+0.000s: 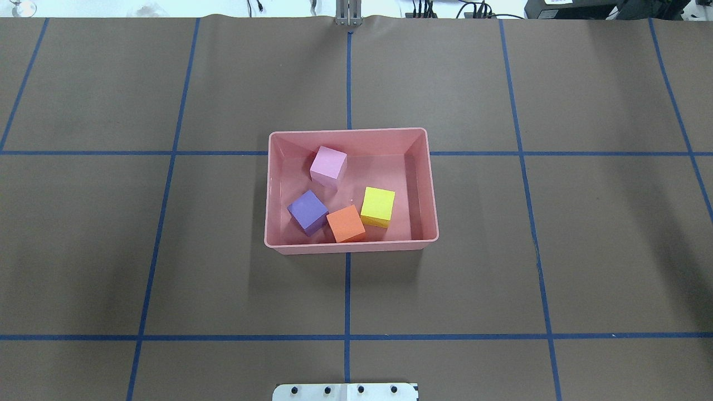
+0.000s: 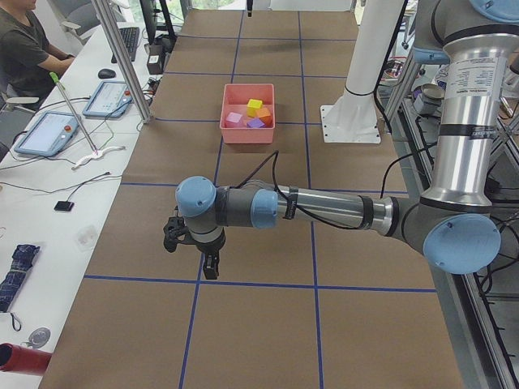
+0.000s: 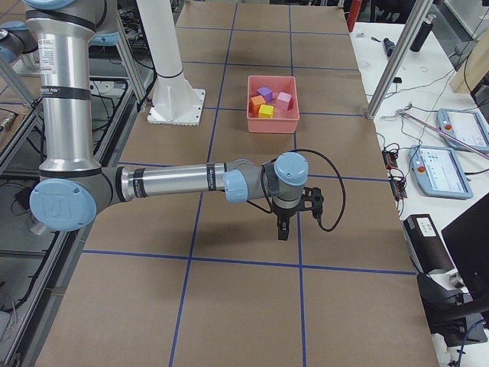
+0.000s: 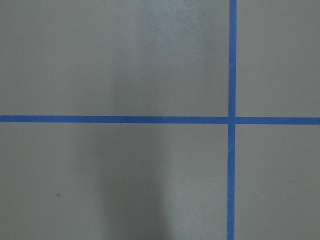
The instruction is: Place blocks into pink bin with both arms
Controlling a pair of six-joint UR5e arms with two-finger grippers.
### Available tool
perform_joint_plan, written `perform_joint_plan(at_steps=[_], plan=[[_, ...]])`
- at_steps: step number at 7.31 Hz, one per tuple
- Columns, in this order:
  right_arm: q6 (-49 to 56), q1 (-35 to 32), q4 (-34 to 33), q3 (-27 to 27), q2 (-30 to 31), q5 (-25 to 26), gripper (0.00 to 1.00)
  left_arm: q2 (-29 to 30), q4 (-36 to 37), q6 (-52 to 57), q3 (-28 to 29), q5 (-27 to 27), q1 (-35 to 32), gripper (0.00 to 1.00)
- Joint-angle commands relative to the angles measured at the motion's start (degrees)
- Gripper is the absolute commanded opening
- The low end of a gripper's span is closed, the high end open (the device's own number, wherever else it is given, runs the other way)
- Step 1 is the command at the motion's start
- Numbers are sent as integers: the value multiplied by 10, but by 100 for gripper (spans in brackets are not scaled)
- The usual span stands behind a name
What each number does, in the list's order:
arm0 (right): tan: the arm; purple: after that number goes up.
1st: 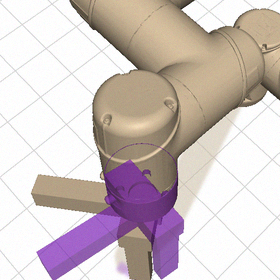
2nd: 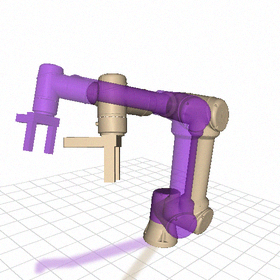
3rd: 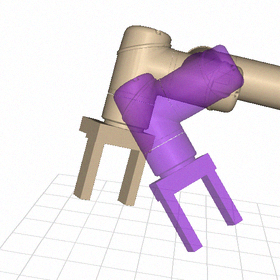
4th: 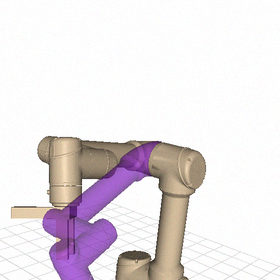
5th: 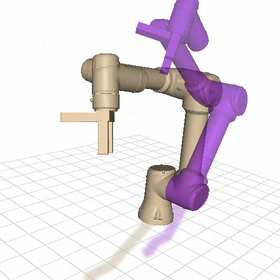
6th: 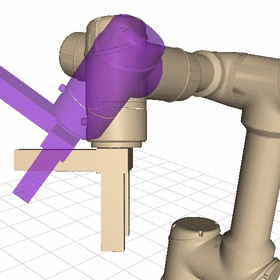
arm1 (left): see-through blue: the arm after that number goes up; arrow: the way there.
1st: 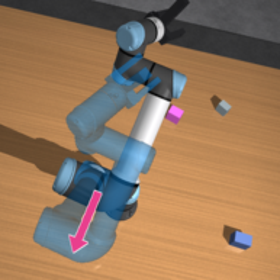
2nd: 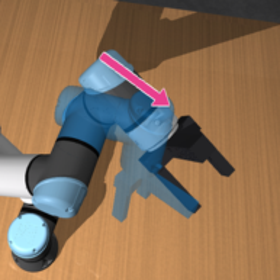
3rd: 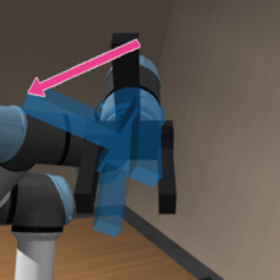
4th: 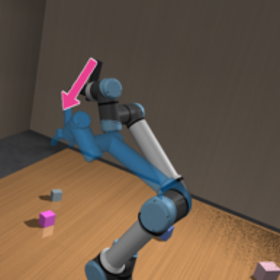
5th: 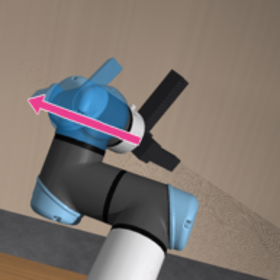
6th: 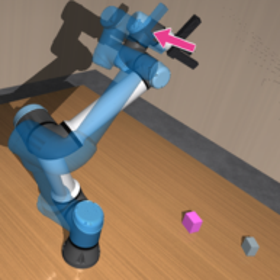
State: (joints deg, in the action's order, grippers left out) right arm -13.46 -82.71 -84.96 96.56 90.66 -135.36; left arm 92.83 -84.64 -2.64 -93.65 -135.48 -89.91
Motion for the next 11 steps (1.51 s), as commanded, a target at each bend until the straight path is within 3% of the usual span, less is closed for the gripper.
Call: perform_joint_plan(at_steps=[1,2,5,8,11], plan=[[6,-5,2,5,6,-1,100,-1,-8,0,-17,-6,-14,100],[-1,-7,0,2,9,-9,100,-28,-9,-9,-62,23,-14,100],[0,-27,0,-3,14,-20,100,-39,-1,-15,-53,24,-16,100],[-1,-27,1,-2,15,-18,100,-41,3,-15,-37,-26,-17,100],[-2,-27,1,-2,16,-19,100,-42,3,-15,-34,-24,-17,100]])
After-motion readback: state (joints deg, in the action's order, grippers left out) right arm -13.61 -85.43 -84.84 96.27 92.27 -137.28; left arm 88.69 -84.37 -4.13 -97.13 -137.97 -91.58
